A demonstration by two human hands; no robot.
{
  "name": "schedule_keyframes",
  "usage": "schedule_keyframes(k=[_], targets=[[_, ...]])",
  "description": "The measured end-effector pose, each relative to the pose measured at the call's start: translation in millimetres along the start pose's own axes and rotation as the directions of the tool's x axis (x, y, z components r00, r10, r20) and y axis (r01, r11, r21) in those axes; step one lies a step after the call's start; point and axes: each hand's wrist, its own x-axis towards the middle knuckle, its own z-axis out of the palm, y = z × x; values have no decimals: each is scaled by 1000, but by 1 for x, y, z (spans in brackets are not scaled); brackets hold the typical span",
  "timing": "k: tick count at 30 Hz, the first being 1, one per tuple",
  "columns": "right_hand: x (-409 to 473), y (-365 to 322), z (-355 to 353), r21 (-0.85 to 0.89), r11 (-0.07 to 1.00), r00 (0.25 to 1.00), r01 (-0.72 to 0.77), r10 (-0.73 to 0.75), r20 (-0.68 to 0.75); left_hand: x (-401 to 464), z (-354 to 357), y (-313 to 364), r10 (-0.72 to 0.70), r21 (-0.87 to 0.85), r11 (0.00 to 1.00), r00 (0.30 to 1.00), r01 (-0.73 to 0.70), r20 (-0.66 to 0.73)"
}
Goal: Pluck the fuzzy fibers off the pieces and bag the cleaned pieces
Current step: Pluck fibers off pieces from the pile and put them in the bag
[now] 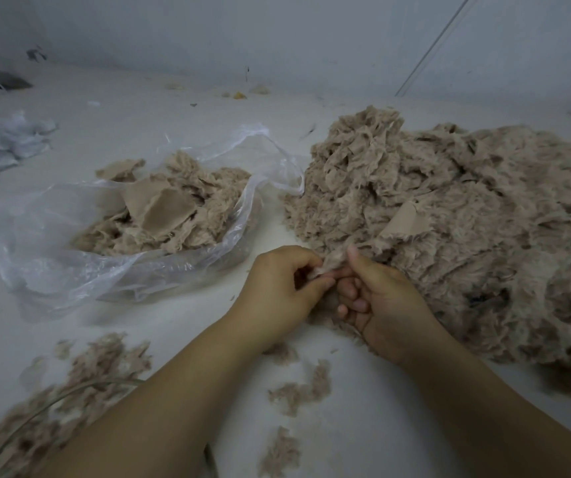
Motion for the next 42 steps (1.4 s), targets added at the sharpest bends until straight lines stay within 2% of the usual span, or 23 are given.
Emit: schedule_keyframes(k=[2, 5, 9, 12, 15, 19, 22, 26, 28, 31, 35, 42], targets=[[0, 1, -1, -24, 999, 999, 23, -22, 43, 1, -2, 3, -129, -223, 965, 990, 140, 60], [-2, 0, 1, -47, 998, 996, 32, -28, 89, 2, -4, 6, -231, -411, 876, 968, 252, 101], [-4, -2, 1, -59, 998, 993, 32, -25, 114, 2, -3, 8, -303, -537, 765, 935, 355, 187], [-2, 0, 0, -37, 999, 997, 16, -14, 71, 2, -4, 9, -388, -572, 694, 896, 437, 214], [-1, 1, 0, -15, 1000, 999, 17, -16, 30, 5, -5, 8, -469, -593, 631, 855, 500, 222], [-2, 0, 2, -46, 999, 999, 29, -27, 39, 2, -5, 11, -411, -514, 706, 873, 487, 263], [-2, 1, 2, -36, 999, 999, 30, -29, 27, 2, -4, 7, -405, -533, 706, 884, 465, 234], [-3, 1, 3, 8, 999, 999, 34, -35, 30, 5, -5, 4, -489, -573, 665, 859, 480, 152], [-3, 1, 3, -7, 999, 999, 38, -38, 26, 4, -7, 5, -497, -582, 633, 845, 510, 199], [-3, 1, 1, -24, 999, 999, 34, -33, 19, 1, -8, 4, -409, -484, 678, 831, 553, 376], [-4, 0, 2, -12, 1000, 1000, 16, -16, 1, 3, -17, 0, -380, -432, 652, 762, 623, 525], [-4, -3, 3, -61, 998, 1000, -17, 18, 4, 5, -21, 0, -406, -470, 621, 771, 627, 490]])
